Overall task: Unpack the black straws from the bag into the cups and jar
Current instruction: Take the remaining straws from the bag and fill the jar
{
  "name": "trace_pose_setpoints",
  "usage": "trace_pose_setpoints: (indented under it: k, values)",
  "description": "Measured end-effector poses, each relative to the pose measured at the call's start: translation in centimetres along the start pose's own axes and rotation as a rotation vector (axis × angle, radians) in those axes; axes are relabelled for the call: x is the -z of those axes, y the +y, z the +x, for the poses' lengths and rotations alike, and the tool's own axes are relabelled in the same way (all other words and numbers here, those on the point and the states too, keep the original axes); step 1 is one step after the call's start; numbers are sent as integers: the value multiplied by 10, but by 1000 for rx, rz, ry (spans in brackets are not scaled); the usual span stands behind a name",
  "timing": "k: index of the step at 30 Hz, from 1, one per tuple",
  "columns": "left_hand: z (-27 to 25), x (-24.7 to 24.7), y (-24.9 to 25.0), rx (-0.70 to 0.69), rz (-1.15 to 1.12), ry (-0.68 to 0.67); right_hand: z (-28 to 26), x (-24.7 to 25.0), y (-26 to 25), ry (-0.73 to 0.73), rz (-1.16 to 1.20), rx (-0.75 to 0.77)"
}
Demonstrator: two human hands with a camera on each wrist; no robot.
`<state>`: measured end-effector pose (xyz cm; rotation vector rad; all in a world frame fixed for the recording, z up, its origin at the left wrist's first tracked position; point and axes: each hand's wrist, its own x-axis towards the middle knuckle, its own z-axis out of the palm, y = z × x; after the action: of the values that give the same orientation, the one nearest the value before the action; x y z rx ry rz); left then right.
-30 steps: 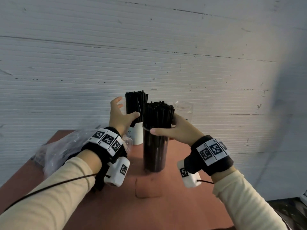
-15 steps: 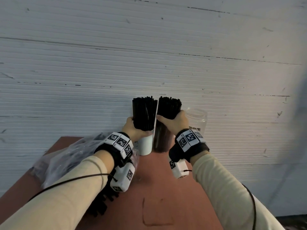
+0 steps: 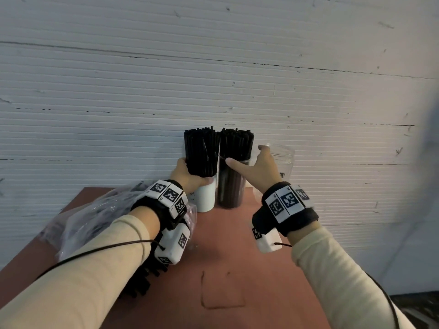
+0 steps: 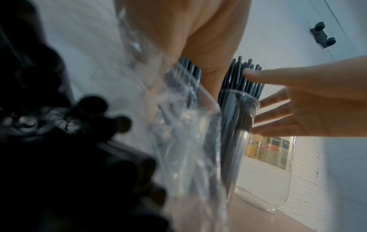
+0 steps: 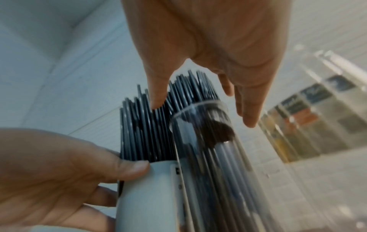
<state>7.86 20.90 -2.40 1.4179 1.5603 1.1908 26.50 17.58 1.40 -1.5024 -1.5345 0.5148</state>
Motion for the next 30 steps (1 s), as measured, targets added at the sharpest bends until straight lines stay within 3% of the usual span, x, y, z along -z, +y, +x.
trace_pose_setpoints:
  k: [5,8,14,22,30]
  values:
    - [0,-2,0,-1,-13,18,-1,34,8,162,-138,148]
    - [-1,-4,1,1,-26,16,14,49,22,206,-204,76]
    - [0,-5,3,-11,-6,16,35,44,56,138,-143,-174]
    - [-21,5,21,9,88,47,13,50,54,155,-33,-102]
    - [-80,56,36,-183,211,106,-66,52,10,27,63,38]
